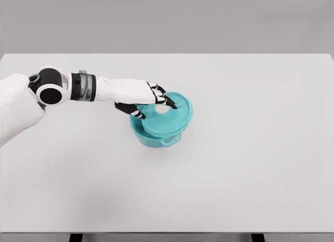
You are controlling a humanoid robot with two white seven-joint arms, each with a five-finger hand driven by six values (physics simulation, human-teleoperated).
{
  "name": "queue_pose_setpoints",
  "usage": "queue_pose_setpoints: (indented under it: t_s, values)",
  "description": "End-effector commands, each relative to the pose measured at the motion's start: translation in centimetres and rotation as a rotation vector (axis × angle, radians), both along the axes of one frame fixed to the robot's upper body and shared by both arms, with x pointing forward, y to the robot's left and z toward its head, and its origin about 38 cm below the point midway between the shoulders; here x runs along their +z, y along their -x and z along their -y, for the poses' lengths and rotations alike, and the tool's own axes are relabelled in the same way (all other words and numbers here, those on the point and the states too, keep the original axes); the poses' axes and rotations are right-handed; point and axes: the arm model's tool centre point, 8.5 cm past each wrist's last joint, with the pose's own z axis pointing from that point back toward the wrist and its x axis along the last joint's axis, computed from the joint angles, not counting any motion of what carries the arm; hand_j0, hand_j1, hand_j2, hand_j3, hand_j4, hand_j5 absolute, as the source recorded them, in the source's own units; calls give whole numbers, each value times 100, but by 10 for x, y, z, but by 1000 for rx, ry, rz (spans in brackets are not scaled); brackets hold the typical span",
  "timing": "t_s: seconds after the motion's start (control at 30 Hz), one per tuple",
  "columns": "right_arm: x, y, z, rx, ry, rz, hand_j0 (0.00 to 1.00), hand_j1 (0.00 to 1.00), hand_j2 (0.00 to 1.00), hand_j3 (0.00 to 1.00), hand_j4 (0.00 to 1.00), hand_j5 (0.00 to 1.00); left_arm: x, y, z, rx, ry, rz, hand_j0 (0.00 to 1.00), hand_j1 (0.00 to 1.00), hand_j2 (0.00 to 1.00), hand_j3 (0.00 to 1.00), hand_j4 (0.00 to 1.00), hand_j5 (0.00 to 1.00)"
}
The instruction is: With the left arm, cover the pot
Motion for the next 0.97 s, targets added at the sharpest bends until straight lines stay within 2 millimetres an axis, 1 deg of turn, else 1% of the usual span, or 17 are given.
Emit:
queue_pose_setpoints:
  t_s: [0.0,0.2,0.27,0.3,0.4,0.43,0.47,0.5,0.53,0.57,0.6,0.63,0.77,0.8,0.87,0.93]
  values:
    - [0,0,0,1,0,0,100,100,100,100,100,100,0,0,-1,3,-2,2,100,100,100,100,100,100]
    - [0,0,0,1,0,0,100,100,100,100,100,100,5,-2,-5,9,-1,11,100,100,100,100,100,100]
    - [0,0,0,1,0,0,100,100,100,100,100,100,20,-7,-16,29,5,28,100,100,100,100,100,100]
    - [0,0,0,1,-1,2,100,100,100,100,100,100,30,-11,-27,49,8,38,100,100,100,100,100,100]
    - [0,0,0,1,0,0,100,100,100,100,100,100,41,-10,-54,97,39,18,100,100,100,100,100,100]
    - [0,0,0,1,0,0,100,100,100,100,100,100,46,-9,-72,129,41,16,100,100,100,100,100,100]
    - [0,0,0,1,0,0,100,100,100,100,100,100,50,-5,-84,142,44,21,100,100,100,100,100,100]
    - [0,0,0,1,0,0,100,100,100,100,100,100,61,-2,-115,207,56,48,100,100,100,100,100,100]
    - [0,0,0,1,-1,2,100,100,100,100,100,100,63,3,-142,270,77,55,100,100,100,100,100,100]
    - [0,0,0,1,0,0,100,100,100,100,100,100,54,10,-163,325,97,40,100,100,100,100,100,100]
    - [0,0,0,1,0,0,100,100,100,100,100,100,52,17,-188,383,108,39,100,100,100,100,100,100]
    - [0,0,0,1,-1,2,100,100,100,100,100,100,52,20,-199,412,109,41,100,100,100,100,100,100]
    - [0,0,0,1,0,0,100,100,100,100,100,100,42,18,-213,454,92,19,100,100,100,100,100,100]
    - [0,0,0,1,-1,2,100,100,100,100,100,100,34,20,-217,467,87,2,100,100,100,100,100,100]
    - [0,0,0,1,0,0,100,100,100,100,100,100,26,22,-219,473,81,-16,100,100,100,100,100,100]
    - [0,0,0,1,0,0,100,100,100,100,100,100,23,21,-223,488,79,-24,100,100,100,100,100,100]
